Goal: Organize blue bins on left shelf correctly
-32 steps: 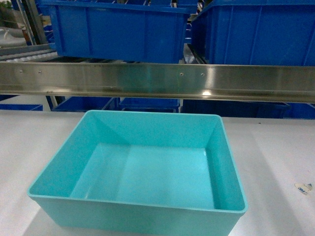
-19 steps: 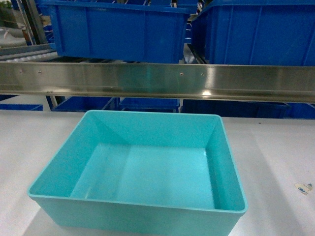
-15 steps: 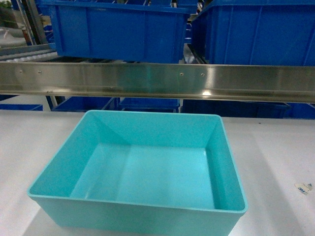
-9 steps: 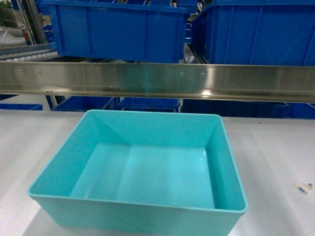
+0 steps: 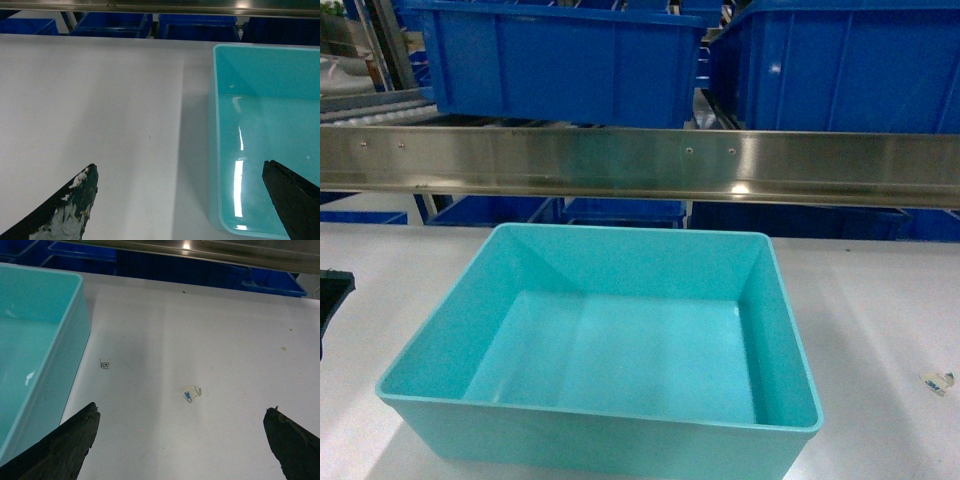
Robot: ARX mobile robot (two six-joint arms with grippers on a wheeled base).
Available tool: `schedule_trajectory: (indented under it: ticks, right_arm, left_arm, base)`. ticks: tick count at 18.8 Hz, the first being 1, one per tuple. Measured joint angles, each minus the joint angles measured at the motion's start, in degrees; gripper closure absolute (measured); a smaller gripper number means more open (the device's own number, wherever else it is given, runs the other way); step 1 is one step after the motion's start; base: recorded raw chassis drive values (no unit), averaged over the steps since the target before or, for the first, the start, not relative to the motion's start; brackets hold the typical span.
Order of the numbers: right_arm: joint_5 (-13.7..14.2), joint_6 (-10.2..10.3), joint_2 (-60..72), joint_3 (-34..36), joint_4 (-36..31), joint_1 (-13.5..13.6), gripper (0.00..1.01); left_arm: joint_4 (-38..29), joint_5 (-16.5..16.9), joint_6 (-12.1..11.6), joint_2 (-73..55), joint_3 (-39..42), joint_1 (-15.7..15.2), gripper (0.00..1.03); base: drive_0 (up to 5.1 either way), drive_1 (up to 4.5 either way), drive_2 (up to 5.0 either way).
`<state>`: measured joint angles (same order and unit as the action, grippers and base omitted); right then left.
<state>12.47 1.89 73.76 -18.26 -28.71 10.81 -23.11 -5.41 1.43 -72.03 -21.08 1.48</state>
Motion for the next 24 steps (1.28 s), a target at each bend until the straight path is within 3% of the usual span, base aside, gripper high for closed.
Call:
schedule_trajectory:
  ticks: [8, 13, 16, 19, 22, 24]
  right_arm:
    - [-0.1, 0.1, 0.0, -0.1, 0.1, 0.0, 0.03]
    - [-1.4, 0.3, 0.5, -4.6, 0.9, 2.3, 0.03]
    - [-2.0, 2.5, 2.8, -10.1, 2.0, 6.6, 0.03]
    - [-1.3, 5.8, 8.9, -11.1, 2.9, 10.0, 0.03]
    - [-2.9, 8.5, 14.4, -13.7, 5.3, 11.4, 0.03]
    - [-3.7, 9.2, 17.1, -15.1, 6.7, 12.3, 0.03]
  left_arm:
    - [0.4, 0.0, 0.3, -2.4, -1.0, -0.1, 0.05]
    - [0.6, 0.8, 0.7, -6.8, -3.9, -0.6, 0.05]
    - [-0.5, 0.8, 0.7, -10.3, -7.1, 0.2, 0.05]
    - [-2.0, -0.2, 0.7, -14.1, -8.9, 1.2, 0.05]
    - [-3.6, -1.9, 0.7, -17.6, -9.2, 1.2, 0.05]
    - [-3.3, -2.5, 1.4, -20.0, -9.2, 1.1, 0.05]
  base:
    - [0.0, 0.00, 0.0]
    - [0.0, 0.00, 0.0]
    - [0.0, 0.00, 0.0]
    - [0.0, 0.00, 0.0]
    - [0.0, 0.00, 0.0]
    - [0.0, 0.00, 0.0]
